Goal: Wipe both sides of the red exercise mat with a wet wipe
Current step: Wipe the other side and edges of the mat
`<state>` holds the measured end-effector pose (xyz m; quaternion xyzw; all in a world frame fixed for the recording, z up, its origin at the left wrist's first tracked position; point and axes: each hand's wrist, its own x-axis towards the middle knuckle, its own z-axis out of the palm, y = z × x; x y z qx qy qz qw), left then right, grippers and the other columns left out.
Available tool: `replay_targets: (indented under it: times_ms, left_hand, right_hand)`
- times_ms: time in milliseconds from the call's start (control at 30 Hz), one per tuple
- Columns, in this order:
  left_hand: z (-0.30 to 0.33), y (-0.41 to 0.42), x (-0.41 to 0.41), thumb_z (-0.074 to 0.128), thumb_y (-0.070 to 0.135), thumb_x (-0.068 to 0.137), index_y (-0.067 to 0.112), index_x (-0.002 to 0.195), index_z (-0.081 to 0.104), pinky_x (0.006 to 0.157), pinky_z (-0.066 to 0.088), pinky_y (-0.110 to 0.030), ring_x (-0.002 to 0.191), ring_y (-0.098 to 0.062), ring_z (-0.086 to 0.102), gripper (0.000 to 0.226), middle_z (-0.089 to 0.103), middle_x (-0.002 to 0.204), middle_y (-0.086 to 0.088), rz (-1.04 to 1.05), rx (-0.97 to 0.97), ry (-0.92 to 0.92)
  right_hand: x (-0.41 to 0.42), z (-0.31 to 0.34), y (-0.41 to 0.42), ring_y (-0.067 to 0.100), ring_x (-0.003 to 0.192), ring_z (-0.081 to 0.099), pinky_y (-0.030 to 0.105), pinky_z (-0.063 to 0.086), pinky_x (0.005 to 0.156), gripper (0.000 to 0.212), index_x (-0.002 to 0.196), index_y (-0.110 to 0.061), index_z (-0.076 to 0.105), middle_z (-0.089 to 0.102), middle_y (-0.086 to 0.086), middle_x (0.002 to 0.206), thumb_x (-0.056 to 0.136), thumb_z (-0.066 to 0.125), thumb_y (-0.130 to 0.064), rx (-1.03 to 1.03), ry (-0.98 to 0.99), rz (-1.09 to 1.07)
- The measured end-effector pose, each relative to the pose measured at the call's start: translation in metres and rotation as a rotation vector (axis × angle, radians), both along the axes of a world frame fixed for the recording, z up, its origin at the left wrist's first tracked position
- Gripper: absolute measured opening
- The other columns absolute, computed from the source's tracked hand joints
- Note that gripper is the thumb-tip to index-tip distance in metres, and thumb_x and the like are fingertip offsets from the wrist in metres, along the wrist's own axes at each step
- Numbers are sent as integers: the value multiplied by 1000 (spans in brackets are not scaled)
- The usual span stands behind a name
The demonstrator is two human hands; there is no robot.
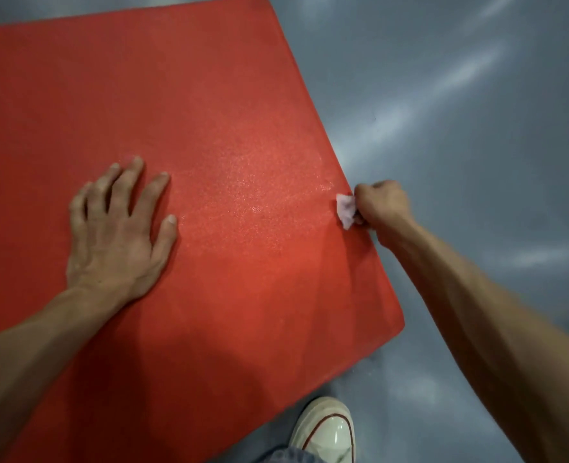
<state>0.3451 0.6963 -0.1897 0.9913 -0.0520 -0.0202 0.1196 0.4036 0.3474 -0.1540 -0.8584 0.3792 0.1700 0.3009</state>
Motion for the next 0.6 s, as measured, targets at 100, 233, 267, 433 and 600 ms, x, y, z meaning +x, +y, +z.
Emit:
replay_targets:
  times_ms: [100, 233, 267, 433, 600]
  left_hand:
    - [-1, 3, 2, 39, 47, 96, 22, 152, 43, 119, 17, -56, 150, -35, 25, 62, 31, 163, -11, 4, -10, -13]
    - [-1, 2, 3, 43, 44, 94, 20, 152, 47, 118, 19, -56, 149, -36, 28, 62, 33, 162, -11, 9, -22, -39]
    - [-2, 2, 3, 45, 43, 94, 19, 151, 47, 118, 20, -56, 149, -36, 29, 62, 34, 162, -12, 5, -17, -52]
    - [-6, 5, 7, 45, 42, 93, 20, 150, 48, 119, 20, -56, 148, -36, 30, 62, 35, 162, -12, -15, -10, -59]
    - [-7, 8, 9, 41, 46, 94, 22, 151, 48, 121, 16, -53, 150, -35, 29, 62, 35, 162, -11, -26, 5, -32]
  right_hand:
    - [49, -4, 13, 33, 63, 68, 39, 57, 56, 38, 73, -1, 71, 71, 19, 70, 80, 53, -34, 6, -45, 70]
    - [15, 15, 1, 18, 46, 60, 28, 50, 50, 34, 64, -7, 65, 65, 9, 54, 88, 58, -29, -92, 77, 134]
    - [-3, 21, -1, 16, 41, 58, 24, 45, 45, 33, 63, -8, 64, 64, 9, 53, 89, 59, -28, -61, 114, 100]
    - [29, 8, 14, 25, 52, 62, 34, 52, 56, 31, 64, -5, 65, 63, 10, 54, 88, 59, -24, -59, 35, 57]
    - [104, -12, 36, 37, 86, 70, 46, 59, 77, 35, 89, 0, 68, 72, 22, 90, 82, 56, -32, -89, -28, 117]
